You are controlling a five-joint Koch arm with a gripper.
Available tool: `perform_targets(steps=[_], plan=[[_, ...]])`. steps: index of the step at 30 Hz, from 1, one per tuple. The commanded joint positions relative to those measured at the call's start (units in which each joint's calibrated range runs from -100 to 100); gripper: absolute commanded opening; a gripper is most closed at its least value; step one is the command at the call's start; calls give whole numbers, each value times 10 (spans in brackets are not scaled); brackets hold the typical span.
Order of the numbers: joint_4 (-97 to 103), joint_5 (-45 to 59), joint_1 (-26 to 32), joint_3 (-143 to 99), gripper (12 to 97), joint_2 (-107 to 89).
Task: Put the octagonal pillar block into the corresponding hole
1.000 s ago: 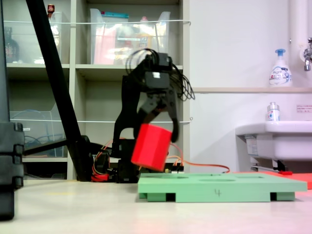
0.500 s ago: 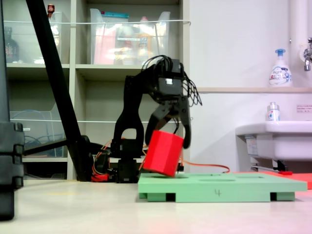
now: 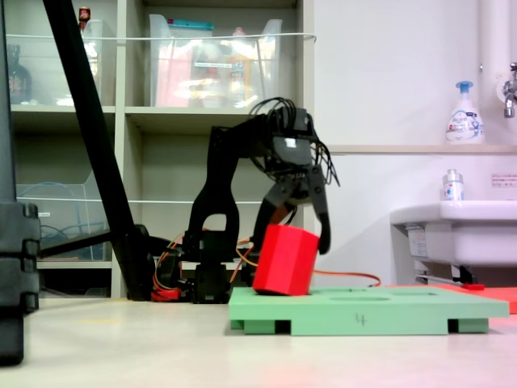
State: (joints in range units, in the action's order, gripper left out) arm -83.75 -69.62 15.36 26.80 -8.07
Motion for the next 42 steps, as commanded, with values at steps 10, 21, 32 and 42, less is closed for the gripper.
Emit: perform_targets(steps=[10, 21, 32, 42], plan=[[10, -5, 14, 29, 290, -7], [-31, 39, 14, 28, 291, -9], [-51, 55, 14, 26, 290, 26], [-50, 55, 5, 26, 293, 96]])
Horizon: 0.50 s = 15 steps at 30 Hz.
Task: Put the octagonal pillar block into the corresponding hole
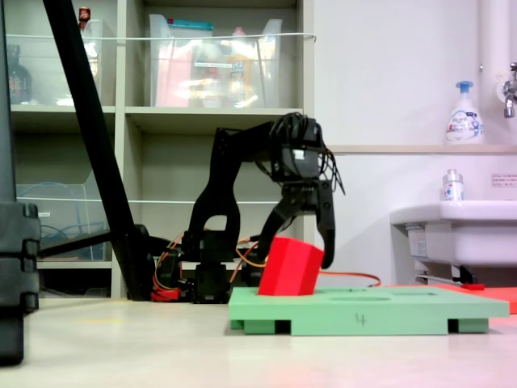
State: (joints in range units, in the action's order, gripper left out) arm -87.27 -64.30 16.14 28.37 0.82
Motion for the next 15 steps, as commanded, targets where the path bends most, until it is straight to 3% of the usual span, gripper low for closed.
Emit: perform_targets(steps=[1, 5, 8, 15], plan=[[-15, 1, -4, 10, 298, 11], [-13, 1, -7, 10, 505, 17], [-12, 1, -9, 10, 574, 17], [-17, 0, -12, 10, 939, -1]])
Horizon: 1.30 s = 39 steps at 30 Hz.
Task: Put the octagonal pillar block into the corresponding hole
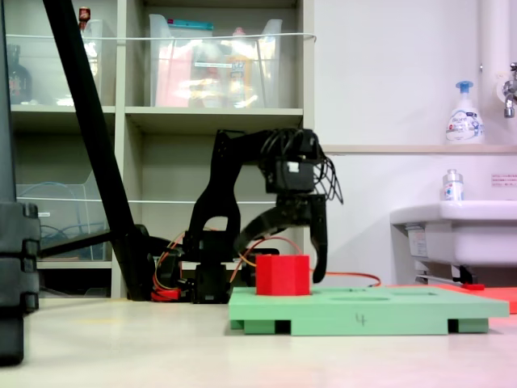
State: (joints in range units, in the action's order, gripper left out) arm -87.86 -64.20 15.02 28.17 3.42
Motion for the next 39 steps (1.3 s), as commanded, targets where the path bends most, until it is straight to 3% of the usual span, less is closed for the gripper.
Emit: perform_targets(steps=[1, 8, 13, 15, 18, 20, 23, 26, 29, 34, 39], plan=[[-12, -2, 0, 12, 954, -37], [-30, 11, 4, 11, 954, -287], [-34, 126, -17, 14, 944, -552], [-27, 186, -32, 12, 852, -632], [-25, 397, -64, 3, 740, -749], [22, 439, -88, -28, 709, -812], [113, 514, -118, -149, 645, -907], [245, 563, -128, -374, 638, -1031], [393, 578, -149, -600, 638, -1034], [472, 592, -155, -834, 637, -1034], [728, 598, -147, -1128, 637, -1034]])
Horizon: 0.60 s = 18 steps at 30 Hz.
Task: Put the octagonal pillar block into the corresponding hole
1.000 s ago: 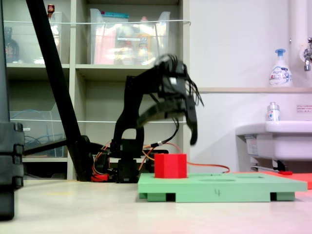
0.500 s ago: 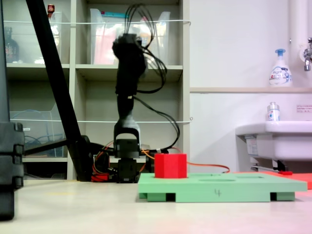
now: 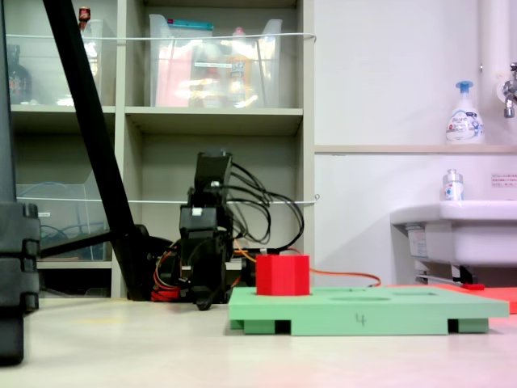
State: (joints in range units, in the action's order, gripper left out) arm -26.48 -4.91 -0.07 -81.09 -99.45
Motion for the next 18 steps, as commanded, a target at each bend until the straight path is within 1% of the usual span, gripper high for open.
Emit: perform_targets(steps=[1, 4, 6, 7, 8, 11, 15, 17, 18], plan=[[153, 5, 9, -79, 637, -5], [210, 7, 23, -189, 626, -5], [222, 10, 37, -189, 624, -5], [234, 10, 39, -189, 617, -5], [255, 9, 39, -189, 592, -5], [261, -9, 37, -189, 591, -5], [259, -9, 36, -189, 530, -5], [260, -9, 36, -189, 477, -5], [262, -9, 36, -189, 468, -5]])
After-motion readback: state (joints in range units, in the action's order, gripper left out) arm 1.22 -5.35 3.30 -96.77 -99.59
